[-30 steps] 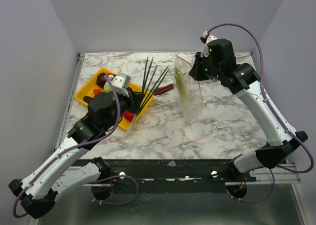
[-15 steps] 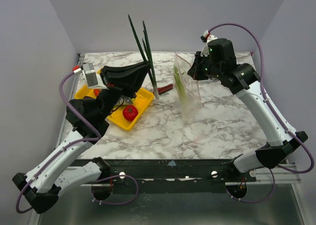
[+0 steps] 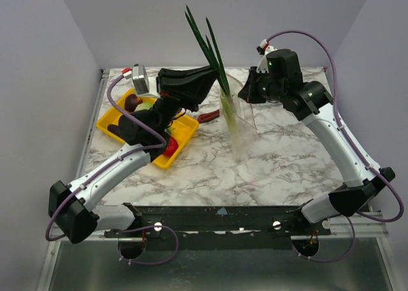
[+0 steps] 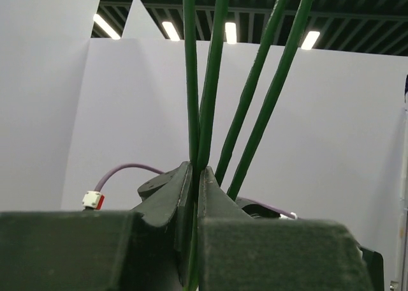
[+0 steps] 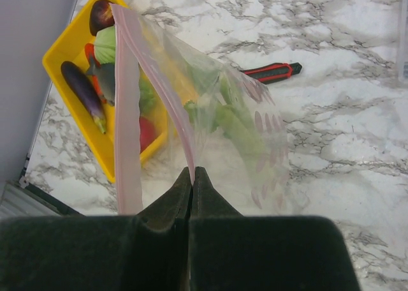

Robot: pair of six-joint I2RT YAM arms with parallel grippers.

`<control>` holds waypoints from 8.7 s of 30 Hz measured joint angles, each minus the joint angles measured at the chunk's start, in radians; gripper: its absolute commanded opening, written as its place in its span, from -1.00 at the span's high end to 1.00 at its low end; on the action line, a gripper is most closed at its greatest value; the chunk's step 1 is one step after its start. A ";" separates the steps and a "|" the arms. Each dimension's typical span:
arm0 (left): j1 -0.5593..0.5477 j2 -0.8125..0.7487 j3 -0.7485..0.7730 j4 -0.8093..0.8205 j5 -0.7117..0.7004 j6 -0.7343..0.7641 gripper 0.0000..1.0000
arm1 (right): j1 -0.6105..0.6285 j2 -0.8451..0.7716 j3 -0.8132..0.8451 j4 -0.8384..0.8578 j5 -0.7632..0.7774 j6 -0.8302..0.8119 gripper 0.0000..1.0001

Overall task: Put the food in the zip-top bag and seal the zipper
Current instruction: Place the fake vegetable in the zipper food storage bag, then pick up the fake fish from the bin, then place the fake fish in the zipper food storage bag.

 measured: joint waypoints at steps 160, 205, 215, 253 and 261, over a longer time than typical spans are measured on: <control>0.927 0.356 -0.468 -0.832 -0.142 -0.690 0.69 | -0.118 0.082 0.038 -0.027 -0.224 -0.094 0.99; 0.758 -0.145 -0.301 -1.031 -0.068 -0.201 1.00 | -0.118 0.082 0.052 -0.026 -0.240 -0.064 0.99; 0.554 -0.232 -0.015 -1.183 -0.070 -0.058 1.00 | -0.118 0.082 0.052 -0.018 -0.248 -0.048 0.99; 0.079 0.214 0.351 -0.641 -0.170 -0.304 1.00 | -0.118 0.082 0.050 0.007 -0.265 0.034 0.99; 0.077 0.213 0.231 -0.546 -0.185 -0.328 1.00 | -0.118 0.073 0.034 0.027 -0.267 0.075 0.99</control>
